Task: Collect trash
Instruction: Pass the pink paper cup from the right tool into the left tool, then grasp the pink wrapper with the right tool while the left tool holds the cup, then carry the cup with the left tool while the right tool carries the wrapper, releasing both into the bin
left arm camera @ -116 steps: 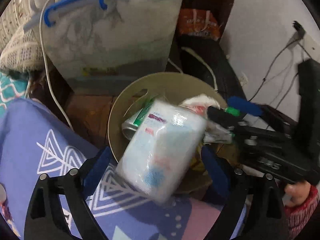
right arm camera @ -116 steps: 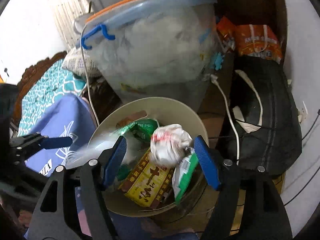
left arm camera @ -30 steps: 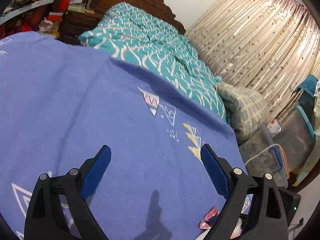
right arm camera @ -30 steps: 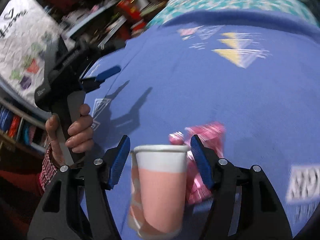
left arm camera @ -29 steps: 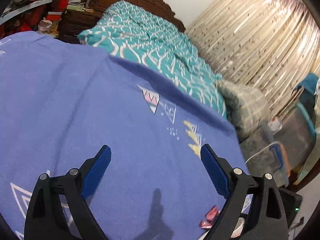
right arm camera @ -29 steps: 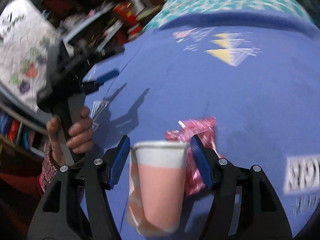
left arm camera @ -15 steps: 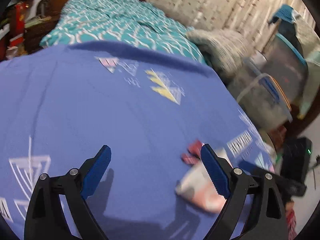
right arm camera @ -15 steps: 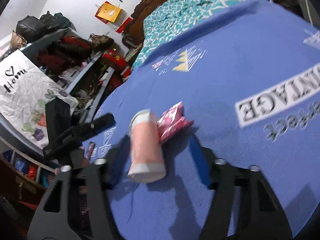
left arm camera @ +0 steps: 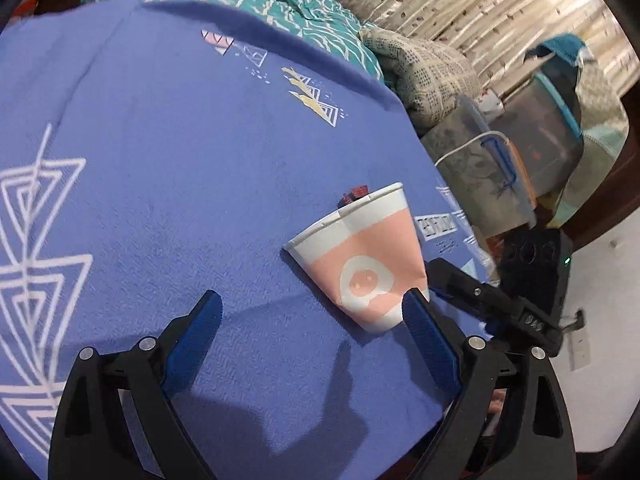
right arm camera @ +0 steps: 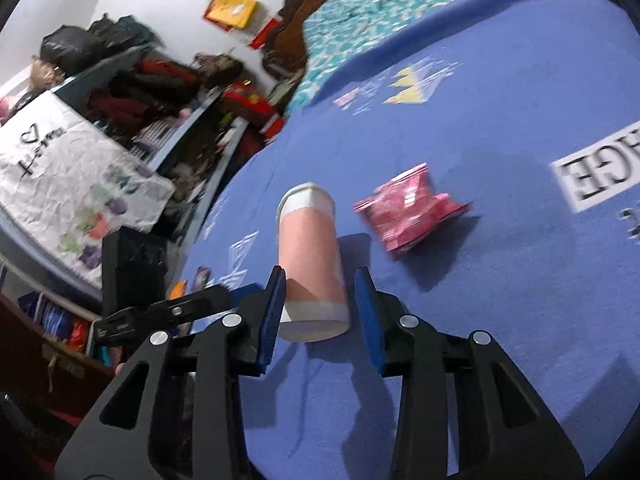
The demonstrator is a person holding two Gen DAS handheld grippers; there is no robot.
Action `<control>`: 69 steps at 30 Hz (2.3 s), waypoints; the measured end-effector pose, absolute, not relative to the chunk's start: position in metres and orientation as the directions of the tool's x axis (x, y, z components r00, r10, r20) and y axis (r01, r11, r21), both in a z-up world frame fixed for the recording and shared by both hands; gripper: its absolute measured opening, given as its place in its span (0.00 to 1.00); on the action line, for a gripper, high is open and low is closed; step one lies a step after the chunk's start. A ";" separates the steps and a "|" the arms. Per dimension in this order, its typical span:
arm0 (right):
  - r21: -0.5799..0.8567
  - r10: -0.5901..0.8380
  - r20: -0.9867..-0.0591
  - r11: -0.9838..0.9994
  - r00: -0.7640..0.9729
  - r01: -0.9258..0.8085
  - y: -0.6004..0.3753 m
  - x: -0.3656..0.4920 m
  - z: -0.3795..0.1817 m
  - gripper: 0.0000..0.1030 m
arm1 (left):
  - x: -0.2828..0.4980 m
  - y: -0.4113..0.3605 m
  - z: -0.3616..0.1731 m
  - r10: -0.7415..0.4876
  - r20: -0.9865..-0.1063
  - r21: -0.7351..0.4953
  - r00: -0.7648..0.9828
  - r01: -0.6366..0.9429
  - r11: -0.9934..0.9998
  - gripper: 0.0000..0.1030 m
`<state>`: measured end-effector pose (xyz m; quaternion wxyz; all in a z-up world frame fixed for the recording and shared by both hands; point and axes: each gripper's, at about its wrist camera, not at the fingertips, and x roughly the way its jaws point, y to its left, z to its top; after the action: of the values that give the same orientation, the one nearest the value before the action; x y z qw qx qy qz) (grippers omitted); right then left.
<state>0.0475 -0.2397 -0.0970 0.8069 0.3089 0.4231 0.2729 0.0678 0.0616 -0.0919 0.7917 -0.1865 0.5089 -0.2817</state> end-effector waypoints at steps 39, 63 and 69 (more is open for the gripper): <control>0.721 0.552 -0.597 0.688 0.582 0.087 -0.288 0.121 -0.119 0.49 | 0.081 0.049 -0.085 -0.706 -0.637 -0.654 0.310 0.268 0.708 0.21; 0.631 0.103 -0.589 0.679 0.802 0.376 -0.455 -0.026 -0.087 0.13 | 0.111 -0.157 -0.038 -0.764 -0.637 -0.585 0.096 0.586 0.561 0.19; 0.529 -0.209 -0.608 0.613 0.766 0.587 -0.556 -0.092 -0.073 0.14 | 0.106 -0.293 -0.015 -0.749 -0.662 -0.508 0.005 0.732 0.454 0.19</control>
<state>-0.0924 -0.5556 -0.0732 0.8617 0.3747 0.2525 -0.2308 0.1064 -0.2928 -0.0147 0.7087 -0.0090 0.4738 -0.5226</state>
